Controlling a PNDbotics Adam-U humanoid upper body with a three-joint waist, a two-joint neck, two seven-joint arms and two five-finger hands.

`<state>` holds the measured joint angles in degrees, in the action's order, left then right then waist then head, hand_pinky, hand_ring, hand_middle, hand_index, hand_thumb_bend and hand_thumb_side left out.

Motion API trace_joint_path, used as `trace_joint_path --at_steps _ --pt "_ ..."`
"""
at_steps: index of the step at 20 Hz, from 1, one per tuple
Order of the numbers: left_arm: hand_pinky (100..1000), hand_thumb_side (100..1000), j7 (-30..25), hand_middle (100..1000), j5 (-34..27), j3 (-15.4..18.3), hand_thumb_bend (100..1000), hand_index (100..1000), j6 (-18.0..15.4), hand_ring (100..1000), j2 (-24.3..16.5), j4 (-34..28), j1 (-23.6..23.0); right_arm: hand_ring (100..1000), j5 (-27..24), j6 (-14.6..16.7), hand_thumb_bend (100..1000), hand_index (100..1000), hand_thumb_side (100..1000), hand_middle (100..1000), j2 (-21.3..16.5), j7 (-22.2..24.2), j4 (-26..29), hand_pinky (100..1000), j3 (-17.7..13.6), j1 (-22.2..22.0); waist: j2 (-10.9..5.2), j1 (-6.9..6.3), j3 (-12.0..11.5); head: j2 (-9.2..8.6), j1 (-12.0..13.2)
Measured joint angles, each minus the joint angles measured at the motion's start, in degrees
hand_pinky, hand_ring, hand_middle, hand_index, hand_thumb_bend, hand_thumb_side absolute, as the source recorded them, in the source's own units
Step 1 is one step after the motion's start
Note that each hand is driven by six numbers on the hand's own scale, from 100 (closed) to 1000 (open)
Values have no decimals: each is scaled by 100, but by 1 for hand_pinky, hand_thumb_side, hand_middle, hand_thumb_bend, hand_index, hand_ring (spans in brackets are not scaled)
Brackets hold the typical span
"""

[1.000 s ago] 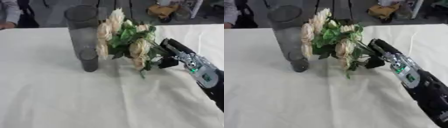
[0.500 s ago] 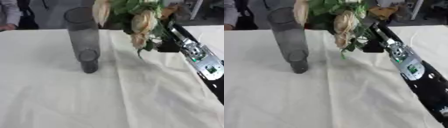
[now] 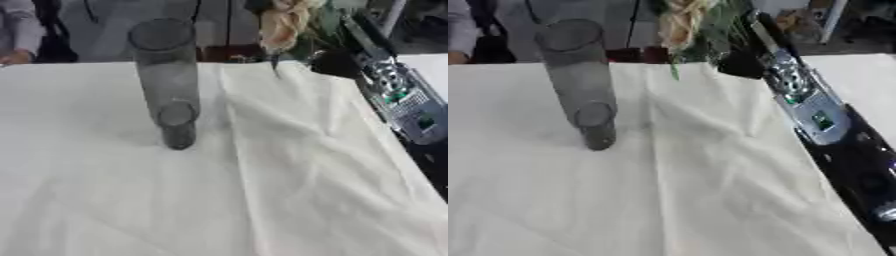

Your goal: Arrange flowers into the vase.

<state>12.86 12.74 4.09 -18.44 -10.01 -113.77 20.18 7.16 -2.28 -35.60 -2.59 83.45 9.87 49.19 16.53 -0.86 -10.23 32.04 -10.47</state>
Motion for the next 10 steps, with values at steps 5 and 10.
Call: trace_joint_path --at_steps 5,10 --pt "723 1000 5 951 0 -1 100 961 6 879 0 0 -11 100 -179 -66 415 100 461 100 316 -259 18 100 -21 539 -45 24 -32 0 -30" --pt "722 1000 4 951 0 -5 100 960 9 878 0 0 -50 100 -352 -16 379 100 456 100 732 -663 -57 100 -117 1047 -64 30 -47 6 -75"
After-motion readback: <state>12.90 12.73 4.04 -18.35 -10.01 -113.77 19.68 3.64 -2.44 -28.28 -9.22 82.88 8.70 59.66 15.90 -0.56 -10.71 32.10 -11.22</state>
